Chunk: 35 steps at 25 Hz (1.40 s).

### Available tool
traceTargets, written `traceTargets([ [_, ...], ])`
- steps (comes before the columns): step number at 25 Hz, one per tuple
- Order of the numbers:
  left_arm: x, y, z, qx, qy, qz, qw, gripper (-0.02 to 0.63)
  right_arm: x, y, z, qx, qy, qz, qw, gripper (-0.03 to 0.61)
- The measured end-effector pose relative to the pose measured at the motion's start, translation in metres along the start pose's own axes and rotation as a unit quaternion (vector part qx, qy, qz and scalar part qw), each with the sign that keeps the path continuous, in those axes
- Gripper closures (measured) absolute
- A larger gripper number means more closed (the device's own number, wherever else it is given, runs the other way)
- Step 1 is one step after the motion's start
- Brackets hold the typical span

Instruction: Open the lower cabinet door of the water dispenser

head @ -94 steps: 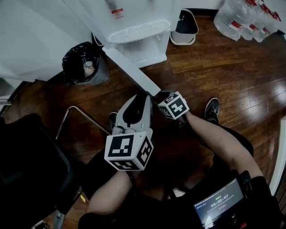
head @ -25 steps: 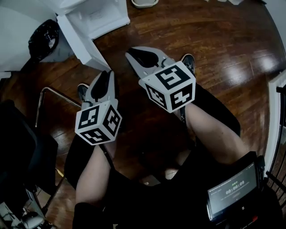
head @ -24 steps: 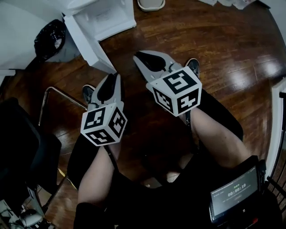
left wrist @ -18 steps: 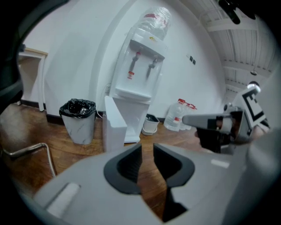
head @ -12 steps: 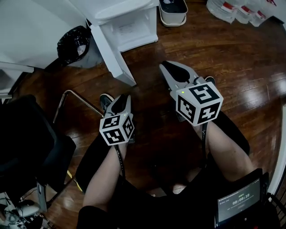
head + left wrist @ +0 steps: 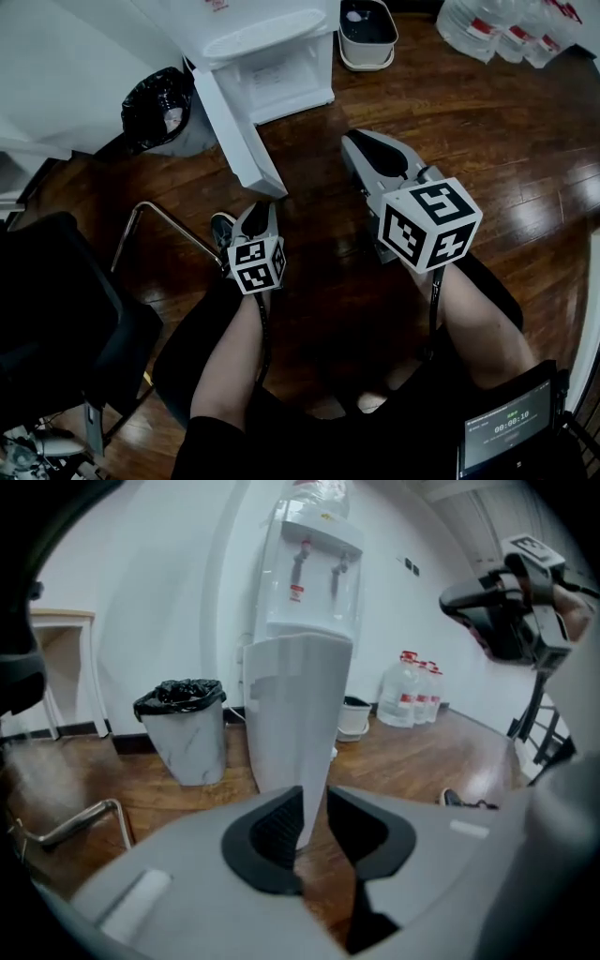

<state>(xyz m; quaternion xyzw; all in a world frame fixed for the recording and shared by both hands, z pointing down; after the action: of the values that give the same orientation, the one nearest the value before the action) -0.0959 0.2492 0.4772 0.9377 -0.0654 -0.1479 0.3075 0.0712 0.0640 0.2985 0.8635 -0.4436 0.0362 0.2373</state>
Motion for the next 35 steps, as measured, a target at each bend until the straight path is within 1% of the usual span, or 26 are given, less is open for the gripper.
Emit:
traceTargets([
  [2, -0.005, 0.008, 0.0, -0.004, 0.017, -0.003, 0.9998, 0.508, 0.004, 0.007, 0.004, -0.003, 0.006, -0.001, 1.0, 0.546],
  [6, -0.017, 0.022, -0.005, -0.019, 0.021, 0.002, 0.9996, 0.502, 0.007, 0.019, 0.012, -0.009, 0.007, 0.007, 1.0, 0.546],
  [10, -0.018, 0.035, -0.004, -0.04, 0.044, -0.007, 0.9982, 0.488, 0.009, 0.03, 0.02, -0.011, 0.006, 0.012, 1.0, 0.548],
  [21, 0.026, 0.087, 0.018, -0.048, 0.07, -0.062, 0.9945, 0.489, 0.03, 0.039, 0.042, -0.003, 0.035, 0.013, 0.999, 0.551],
  [28, 0.052, 0.13, 0.039, -0.043, 0.068, -0.079, 0.9936, 0.494, 0.056, 0.039, 0.048, -0.002, 0.045, -0.003, 0.999, 0.554],
  [35, 0.067, 0.178, 0.066, -0.032, 0.064, -0.101, 0.9923, 0.494, 0.08, 0.05, 0.065, 0.007, 0.077, -0.017, 0.997, 0.555],
])
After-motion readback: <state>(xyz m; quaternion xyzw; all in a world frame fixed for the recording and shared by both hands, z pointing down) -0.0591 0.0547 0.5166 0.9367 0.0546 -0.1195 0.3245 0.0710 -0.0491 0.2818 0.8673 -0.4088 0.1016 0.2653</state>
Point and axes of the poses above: the fingertips, and each gripper's own axes: y forward along the fingers, x to its right, z out of its top, the point moved 9 cm from there along -y, backward along the fingers, and after that the axes turned 12 degrees about -z, right-handed, at the moved point
